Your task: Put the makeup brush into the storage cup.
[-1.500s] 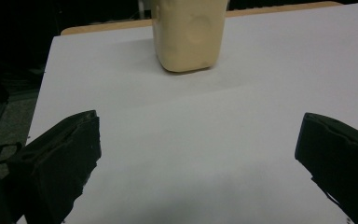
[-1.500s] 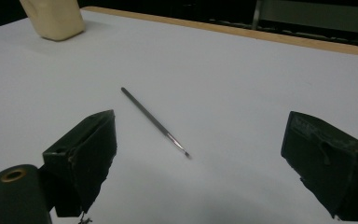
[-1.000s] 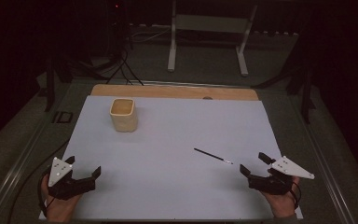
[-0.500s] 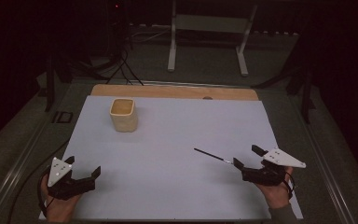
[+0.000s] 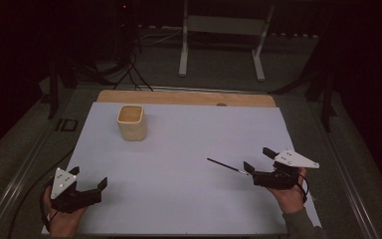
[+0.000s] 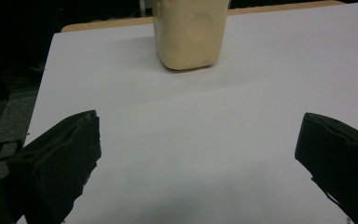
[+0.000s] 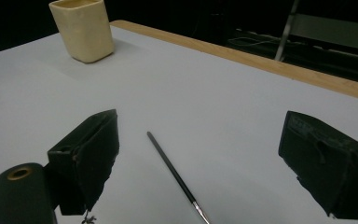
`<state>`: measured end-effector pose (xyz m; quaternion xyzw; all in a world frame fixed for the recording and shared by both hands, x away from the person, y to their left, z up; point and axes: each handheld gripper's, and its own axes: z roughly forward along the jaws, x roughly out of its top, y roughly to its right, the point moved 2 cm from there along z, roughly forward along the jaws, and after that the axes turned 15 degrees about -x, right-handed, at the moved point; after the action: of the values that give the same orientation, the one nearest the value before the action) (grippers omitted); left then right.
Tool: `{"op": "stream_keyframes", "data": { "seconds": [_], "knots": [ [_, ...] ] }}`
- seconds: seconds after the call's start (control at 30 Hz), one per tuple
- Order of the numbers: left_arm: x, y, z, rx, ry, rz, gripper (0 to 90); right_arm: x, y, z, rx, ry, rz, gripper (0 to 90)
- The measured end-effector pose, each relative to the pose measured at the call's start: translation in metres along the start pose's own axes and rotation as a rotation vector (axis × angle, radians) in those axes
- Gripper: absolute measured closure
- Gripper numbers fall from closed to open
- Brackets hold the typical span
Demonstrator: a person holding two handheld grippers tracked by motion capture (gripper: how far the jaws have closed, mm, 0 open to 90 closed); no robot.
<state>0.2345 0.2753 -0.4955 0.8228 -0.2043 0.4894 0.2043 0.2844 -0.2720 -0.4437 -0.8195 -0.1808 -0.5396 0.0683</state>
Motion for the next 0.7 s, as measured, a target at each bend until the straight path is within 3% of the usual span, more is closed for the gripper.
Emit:
{"op": "stream_keyframes", "data": {
  "seconds": [0.7],
  "knots": [
    [0.0, 0.0, 0.0, -0.003, -0.001, 0.002, 1.4, 0.036, -0.015, 0.023, 0.046, 0.014, -0.051, 12.0]
  ]
}}
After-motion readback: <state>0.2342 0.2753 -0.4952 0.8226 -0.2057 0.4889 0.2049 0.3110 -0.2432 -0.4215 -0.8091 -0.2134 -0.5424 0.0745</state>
